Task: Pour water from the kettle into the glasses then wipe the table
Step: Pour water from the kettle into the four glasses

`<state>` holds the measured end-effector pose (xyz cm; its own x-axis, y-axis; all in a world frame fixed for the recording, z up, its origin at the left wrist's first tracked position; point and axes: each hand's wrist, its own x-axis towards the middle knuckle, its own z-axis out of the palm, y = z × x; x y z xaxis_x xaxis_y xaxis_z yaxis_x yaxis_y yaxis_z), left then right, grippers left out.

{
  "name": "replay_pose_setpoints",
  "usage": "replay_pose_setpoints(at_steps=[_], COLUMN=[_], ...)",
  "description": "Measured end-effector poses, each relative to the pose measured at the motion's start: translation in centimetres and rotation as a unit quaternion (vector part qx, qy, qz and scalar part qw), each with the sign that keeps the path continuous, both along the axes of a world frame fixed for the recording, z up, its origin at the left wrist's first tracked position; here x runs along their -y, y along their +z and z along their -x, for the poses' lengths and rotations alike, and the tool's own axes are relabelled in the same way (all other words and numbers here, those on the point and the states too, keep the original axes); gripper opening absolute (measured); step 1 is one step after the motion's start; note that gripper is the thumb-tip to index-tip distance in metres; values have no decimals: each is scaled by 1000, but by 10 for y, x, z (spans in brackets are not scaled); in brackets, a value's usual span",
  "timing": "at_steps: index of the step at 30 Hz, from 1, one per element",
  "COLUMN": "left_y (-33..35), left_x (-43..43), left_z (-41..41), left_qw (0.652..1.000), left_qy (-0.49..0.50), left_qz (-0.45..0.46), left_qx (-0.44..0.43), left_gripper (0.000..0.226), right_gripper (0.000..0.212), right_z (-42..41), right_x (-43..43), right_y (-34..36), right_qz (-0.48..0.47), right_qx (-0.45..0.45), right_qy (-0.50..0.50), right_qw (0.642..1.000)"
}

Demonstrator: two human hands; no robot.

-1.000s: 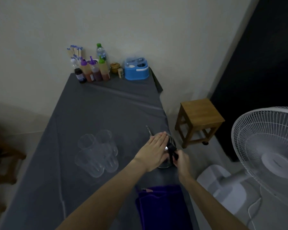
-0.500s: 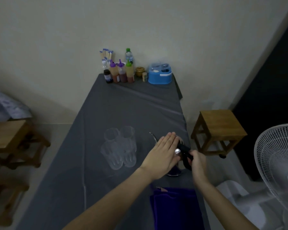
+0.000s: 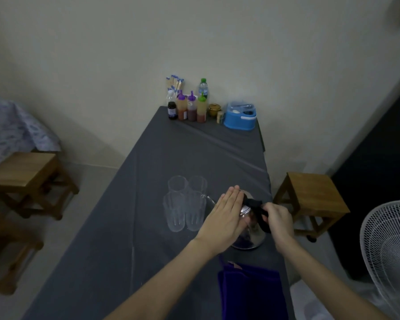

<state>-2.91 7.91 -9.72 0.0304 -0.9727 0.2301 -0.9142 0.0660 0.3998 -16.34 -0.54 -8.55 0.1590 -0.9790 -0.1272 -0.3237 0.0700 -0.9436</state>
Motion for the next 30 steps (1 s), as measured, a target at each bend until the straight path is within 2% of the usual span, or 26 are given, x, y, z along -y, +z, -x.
replay_pose_setpoints(at_steps=[18,26,30], left_y=[10,17,20], left_x=[-15,-15,-15], left_z=[-7,-7,-7], left_qw=[996,995,993], left_qy=[33,49,51], left_qz=[-10,-2,4], left_qx=[-77,-84,-103], left_gripper=[86,65,62], right_gripper=[34,32,34], right_z=[-16,-22,-24], right_x=[10,15,17], right_y=[24,39,45], right_qz=[104,122,141], right_qx=[-98,-110,-126], right_qy=[64,77,88], right_qw=[988,983,978])
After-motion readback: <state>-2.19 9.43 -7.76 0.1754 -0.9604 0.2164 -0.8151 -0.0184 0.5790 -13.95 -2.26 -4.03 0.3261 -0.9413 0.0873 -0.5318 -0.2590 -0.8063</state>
